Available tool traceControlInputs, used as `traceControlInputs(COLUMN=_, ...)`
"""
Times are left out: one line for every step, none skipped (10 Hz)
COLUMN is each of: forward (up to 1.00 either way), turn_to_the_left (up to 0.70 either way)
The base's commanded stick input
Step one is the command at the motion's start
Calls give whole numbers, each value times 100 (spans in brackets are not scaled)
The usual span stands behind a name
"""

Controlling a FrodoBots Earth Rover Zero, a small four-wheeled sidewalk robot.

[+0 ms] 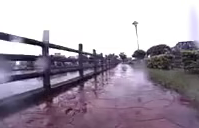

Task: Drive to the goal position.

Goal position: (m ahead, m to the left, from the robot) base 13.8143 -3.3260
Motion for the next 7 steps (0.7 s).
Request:
traceControlInputs(forward=100, turn_to_the_left=0)
traceControlInputs(forward=100, turn_to_the_left=0)
traceControlInputs(forward=100, turn_to_the_left=0)
traceControlInputs(forward=100, turn_to_the_left=0)
traceControlInputs(forward=100, turn_to_the_left=13)
traceControlInputs(forward=100, turn_to_the_left=15)
traceControlInputs(forward=100, turn_to_the_left=16)
